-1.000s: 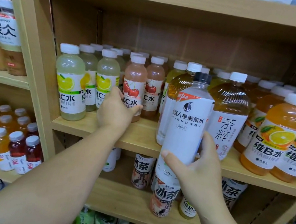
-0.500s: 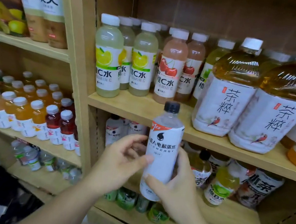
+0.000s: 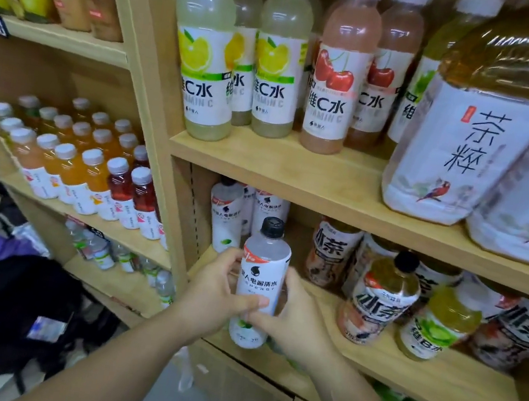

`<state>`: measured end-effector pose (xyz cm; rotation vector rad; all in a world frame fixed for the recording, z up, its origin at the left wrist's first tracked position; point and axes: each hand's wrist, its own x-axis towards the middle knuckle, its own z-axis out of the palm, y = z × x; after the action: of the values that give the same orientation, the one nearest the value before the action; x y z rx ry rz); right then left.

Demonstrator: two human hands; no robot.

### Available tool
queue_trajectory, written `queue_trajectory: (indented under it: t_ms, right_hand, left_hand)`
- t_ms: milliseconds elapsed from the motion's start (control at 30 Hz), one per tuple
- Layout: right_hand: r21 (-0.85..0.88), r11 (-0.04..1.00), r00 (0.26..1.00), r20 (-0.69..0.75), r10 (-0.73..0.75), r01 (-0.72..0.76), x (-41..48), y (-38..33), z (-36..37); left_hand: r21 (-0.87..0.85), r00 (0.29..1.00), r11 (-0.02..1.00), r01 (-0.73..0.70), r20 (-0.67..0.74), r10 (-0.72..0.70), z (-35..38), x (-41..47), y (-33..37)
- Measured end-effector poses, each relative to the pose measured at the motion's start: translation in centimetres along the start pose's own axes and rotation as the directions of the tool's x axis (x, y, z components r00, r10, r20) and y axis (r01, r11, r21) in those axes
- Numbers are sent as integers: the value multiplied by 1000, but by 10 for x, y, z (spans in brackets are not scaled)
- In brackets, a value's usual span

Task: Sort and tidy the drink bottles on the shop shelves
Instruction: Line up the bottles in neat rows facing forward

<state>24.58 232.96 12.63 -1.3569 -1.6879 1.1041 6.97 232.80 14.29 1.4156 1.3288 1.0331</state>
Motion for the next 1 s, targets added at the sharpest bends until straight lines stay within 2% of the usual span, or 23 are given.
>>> queue_trajectory:
  t_ms: [200,367,500,600,700,867,1000]
  right_hand:
    - [21,997,994,-80,79,-78,29,23,24]
    - [26,987,957,-242,160,-158,72,24,38]
    - [-56,959,911,-332,245,-278,104,28,43]
    - [-100,945,885,-393,251,-312,117,25,49]
    - [-141,936,887,-391,246,-322,125,30,53]
    - [-147,964,889,-436,138,-222,139,26,62]
    - [-120,959,862,-476,172,-258,145,25,70]
  left_hand:
    - [158,998,986,-61,4,61,-11,29,-27]
    - [372,995,927,-57,-58,84,-52,63,-58]
    - [358,996,933,-42,83,13,-70,81,-86]
    - [277,990,960,25,125,-62,-74,92,-95]
    - [240,987,971,25,146,-62,-73,99,-100]
    - [196,985,981,3,168,-37,-72,98,-105]
    - [178,986,984,13,160,-42,-71,99,-104]
